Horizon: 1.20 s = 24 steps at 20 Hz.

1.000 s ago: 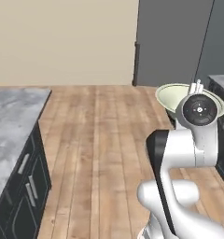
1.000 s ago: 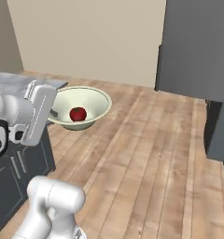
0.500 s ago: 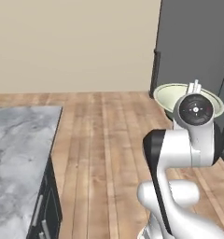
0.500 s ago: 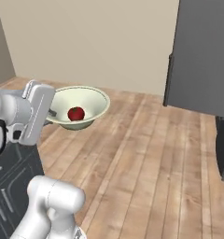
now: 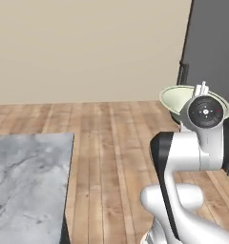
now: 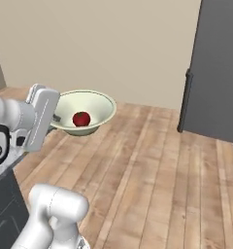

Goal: Move the glass cup from next to the sink to the open cabinet. Then, move the bowl with the tomato to the fridge to clear the area for faucet cleaning.

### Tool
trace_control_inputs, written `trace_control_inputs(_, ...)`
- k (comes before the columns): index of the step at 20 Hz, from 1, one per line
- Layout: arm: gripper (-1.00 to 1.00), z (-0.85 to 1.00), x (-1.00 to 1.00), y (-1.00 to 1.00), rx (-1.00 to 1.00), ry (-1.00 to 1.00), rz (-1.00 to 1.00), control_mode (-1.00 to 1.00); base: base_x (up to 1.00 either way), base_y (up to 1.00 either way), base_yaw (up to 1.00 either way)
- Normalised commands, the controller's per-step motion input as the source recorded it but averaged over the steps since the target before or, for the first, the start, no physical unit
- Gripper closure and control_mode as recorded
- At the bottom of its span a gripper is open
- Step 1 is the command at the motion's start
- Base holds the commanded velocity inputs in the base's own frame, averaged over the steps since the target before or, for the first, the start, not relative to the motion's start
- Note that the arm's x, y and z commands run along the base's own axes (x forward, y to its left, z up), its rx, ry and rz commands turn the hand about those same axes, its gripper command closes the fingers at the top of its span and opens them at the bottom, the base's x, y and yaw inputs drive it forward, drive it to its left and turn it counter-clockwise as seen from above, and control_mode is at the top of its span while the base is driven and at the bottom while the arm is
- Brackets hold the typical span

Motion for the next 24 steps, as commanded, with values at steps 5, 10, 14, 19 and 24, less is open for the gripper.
trace_control_inputs(5, 1.0, 0.0, 0.0, 0.0, 0.0, 0.0, 0.0, 1.0, 1.0, 0.5, -0.03)
trace_control_inputs(10, 1.0, 0.0, 0.0, 0.0, 0.0, 0.0, 0.0, 1.0, 1.0, 0.23, -0.01)
trace_control_inputs(14, 1.0, 0.0, 0.0, 0.0, 0.0, 0.0, 0.0, 1.0, 1.0, 0.09, 0.0)
trace_control_inputs(19, 1.0, 0.0, 0.0, 0.0, 0.0, 0.0, 0.0, 1.0, 1.0, 0.17, 0.0)
trace_control_inputs(24, 1.0, 0.0, 0.0, 0.0, 0.0, 0.0, 0.0, 1.0, 1.0, 0.24, -0.07)
